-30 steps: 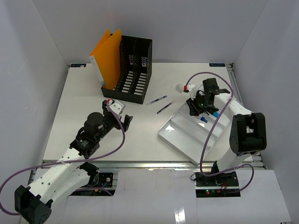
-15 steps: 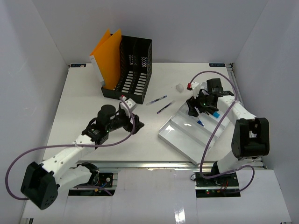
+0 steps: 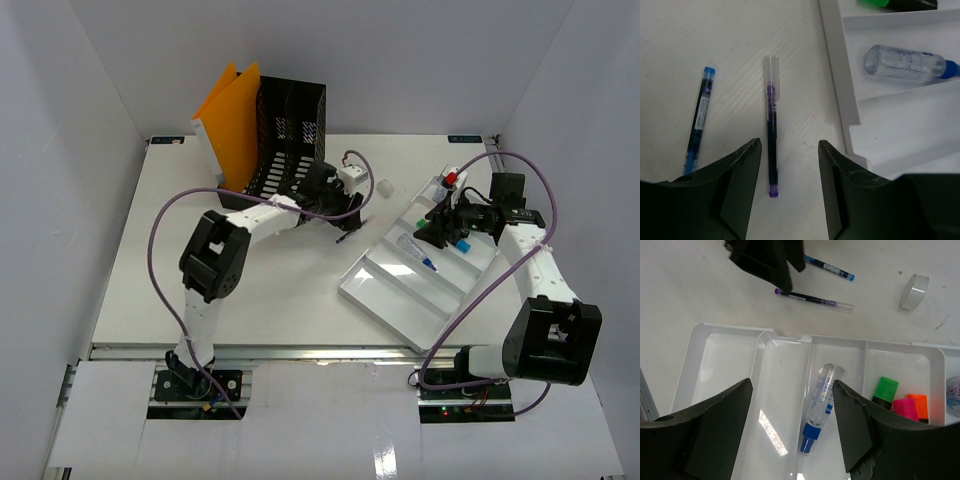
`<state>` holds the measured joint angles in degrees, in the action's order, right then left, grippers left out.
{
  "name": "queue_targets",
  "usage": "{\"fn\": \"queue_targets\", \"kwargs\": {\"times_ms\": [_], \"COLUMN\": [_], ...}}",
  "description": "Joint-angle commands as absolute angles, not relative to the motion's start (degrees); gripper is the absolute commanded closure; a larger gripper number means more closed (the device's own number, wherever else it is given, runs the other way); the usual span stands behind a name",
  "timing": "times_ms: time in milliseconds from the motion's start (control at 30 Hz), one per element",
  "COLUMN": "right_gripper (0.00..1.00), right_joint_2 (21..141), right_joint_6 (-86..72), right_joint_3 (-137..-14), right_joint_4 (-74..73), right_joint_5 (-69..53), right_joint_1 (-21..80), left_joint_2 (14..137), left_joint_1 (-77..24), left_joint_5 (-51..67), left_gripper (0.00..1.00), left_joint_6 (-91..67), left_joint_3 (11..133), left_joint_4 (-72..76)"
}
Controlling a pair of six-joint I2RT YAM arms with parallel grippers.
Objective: Organize the desk
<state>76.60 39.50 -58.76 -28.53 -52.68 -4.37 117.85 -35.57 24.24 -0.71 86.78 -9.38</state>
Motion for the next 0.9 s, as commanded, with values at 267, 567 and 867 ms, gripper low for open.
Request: {"fn": "queue_targets", "kwargs": {"times_ms": [267,567,867], "right_gripper": [0.29,0.30,0.30], "right_joint_2": [75.5,76.0,76.3], "right_joint_6": [41.5,41.4,41.1], "right_joint_3": [-57.8,-57.7,-57.8], "right_joint_4": [-28.7,-28.9,-29.1], "right_joint_5": [-59.8,-60.4,-60.9], "right_joint_1": [-5.5,-6.0,-6.6], "left_joint_2": [128.9,130.4,129.3], "left_joint_1": [-42.4,-43.9,-44.0], "left_joint_5": [2.6,-3.5,-4.1], "left_gripper": [0.41,0.55,0.87], "left_joint_6": [9.1,12.0,11.5], "left_joint_3": [102.4,102.4,100.0], "left_joint_4": [-20.7,-21.2,-21.5]}}
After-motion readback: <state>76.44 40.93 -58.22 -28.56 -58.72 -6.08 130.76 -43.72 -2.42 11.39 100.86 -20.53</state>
